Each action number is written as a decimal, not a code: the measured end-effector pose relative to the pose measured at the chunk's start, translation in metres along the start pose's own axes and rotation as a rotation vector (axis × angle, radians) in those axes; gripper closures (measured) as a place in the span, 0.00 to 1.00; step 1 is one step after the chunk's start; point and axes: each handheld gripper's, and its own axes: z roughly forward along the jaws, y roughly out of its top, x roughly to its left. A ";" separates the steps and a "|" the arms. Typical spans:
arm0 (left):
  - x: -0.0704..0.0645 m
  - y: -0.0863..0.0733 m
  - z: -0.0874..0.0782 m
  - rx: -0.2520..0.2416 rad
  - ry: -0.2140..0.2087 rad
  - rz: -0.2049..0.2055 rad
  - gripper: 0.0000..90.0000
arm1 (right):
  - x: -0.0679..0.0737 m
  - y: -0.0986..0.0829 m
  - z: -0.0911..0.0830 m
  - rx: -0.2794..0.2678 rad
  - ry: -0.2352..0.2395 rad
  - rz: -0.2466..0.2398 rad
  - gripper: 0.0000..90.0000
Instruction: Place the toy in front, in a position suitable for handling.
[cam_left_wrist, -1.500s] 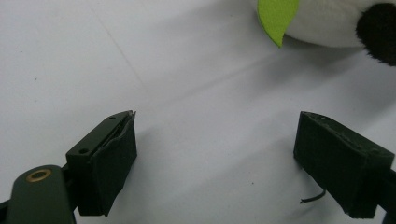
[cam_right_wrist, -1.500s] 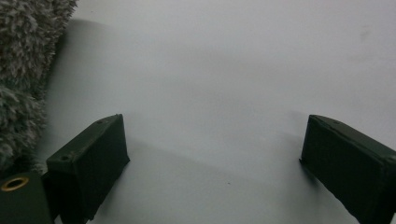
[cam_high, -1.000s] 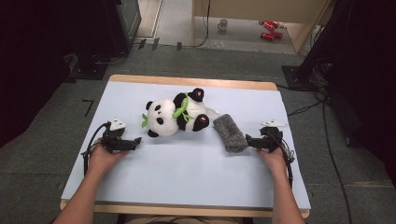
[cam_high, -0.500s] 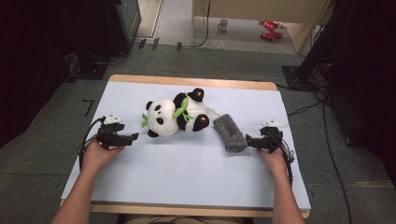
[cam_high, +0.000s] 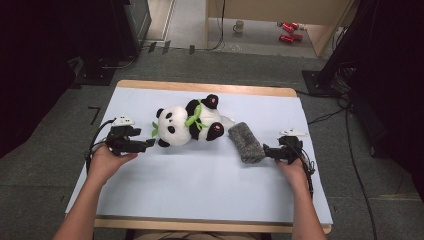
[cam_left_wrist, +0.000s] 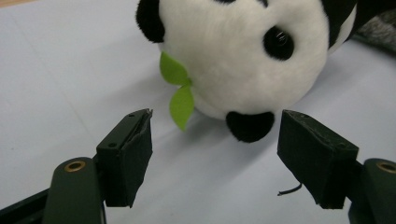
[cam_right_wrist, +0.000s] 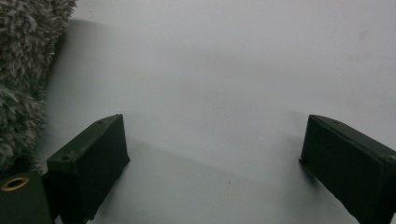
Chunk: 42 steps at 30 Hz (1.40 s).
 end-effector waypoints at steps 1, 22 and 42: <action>-0.003 0.004 -0.001 -0.003 -0.020 -0.014 0.34 | 0.000 0.000 0.000 0.000 -0.001 0.000 0.07; -0.042 0.060 0.006 -0.029 -0.102 0.087 0.33 | 0.002 -0.001 -0.001 -0.002 -0.017 0.017 0.07; -0.070 0.085 0.046 -0.035 -0.163 0.148 0.33 | 0.004 -0.003 -0.003 -0.005 -0.028 0.024 0.08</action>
